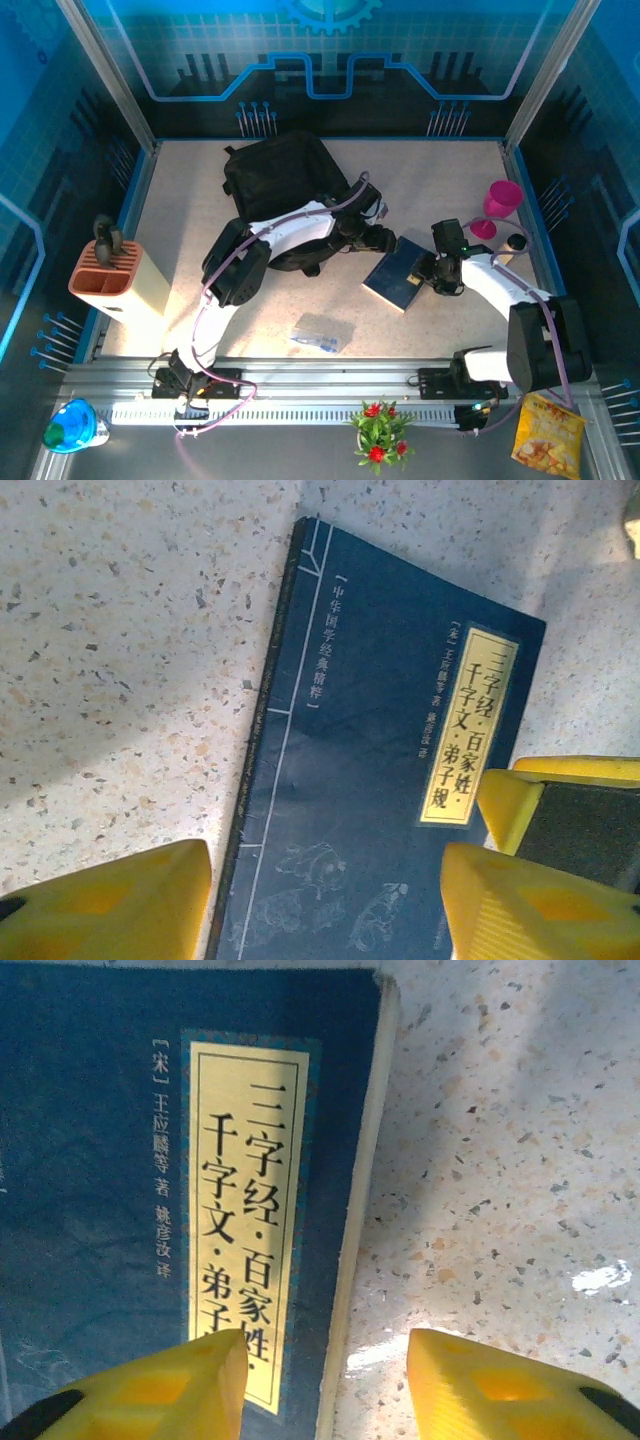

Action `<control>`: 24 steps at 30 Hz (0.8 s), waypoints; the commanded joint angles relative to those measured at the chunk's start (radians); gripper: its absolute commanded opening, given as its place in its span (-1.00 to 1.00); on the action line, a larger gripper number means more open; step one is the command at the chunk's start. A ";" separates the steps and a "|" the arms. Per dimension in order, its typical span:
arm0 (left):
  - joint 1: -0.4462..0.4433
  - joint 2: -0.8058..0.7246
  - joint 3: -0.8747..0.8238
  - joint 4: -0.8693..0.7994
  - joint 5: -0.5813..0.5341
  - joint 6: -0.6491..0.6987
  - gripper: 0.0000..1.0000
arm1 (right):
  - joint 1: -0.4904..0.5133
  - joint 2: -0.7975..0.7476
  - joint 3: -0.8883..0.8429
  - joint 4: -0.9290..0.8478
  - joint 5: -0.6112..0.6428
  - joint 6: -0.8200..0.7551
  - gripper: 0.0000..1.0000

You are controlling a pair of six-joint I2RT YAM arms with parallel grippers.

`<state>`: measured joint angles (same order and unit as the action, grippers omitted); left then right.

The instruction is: Pack the student bag

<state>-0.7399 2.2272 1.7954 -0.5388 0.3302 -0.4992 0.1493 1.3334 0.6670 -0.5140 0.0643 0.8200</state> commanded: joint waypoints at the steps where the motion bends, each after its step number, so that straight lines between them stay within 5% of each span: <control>1: -0.009 0.036 0.040 -0.060 0.003 -0.001 0.11 | -0.009 0.027 0.023 -0.028 0.003 -0.001 -0.17; 24: -0.008 0.121 0.093 -0.127 -0.022 -0.002 -0.10 | -0.031 0.181 0.090 0.123 -0.133 -0.150 -0.57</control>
<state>-0.7425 2.3257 1.8511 -0.6308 0.3141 -0.4984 0.1352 1.4868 0.7406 -0.4286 -0.0288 0.7197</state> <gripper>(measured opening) 0.452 0.217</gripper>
